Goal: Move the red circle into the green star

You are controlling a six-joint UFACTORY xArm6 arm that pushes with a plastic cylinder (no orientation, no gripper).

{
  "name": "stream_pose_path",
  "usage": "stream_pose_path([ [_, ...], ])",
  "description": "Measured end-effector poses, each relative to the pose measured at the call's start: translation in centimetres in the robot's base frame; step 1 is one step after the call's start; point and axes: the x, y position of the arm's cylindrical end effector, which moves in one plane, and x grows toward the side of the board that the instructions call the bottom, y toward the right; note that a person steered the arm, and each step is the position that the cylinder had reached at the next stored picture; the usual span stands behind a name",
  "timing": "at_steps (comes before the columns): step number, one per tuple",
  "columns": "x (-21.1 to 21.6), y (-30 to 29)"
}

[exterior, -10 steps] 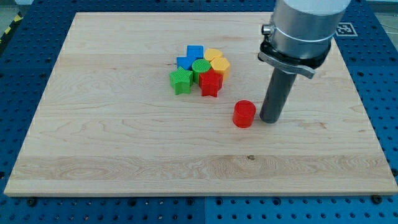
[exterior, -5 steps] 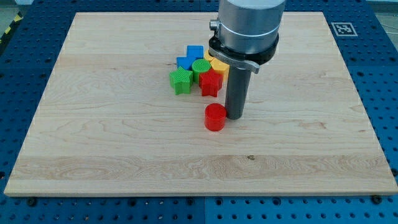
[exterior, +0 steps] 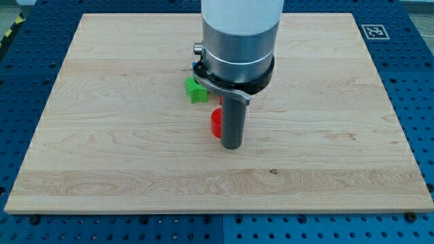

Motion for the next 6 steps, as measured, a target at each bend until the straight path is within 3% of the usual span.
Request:
stream_pose_path([
  [6,-6.9,-4.3],
])
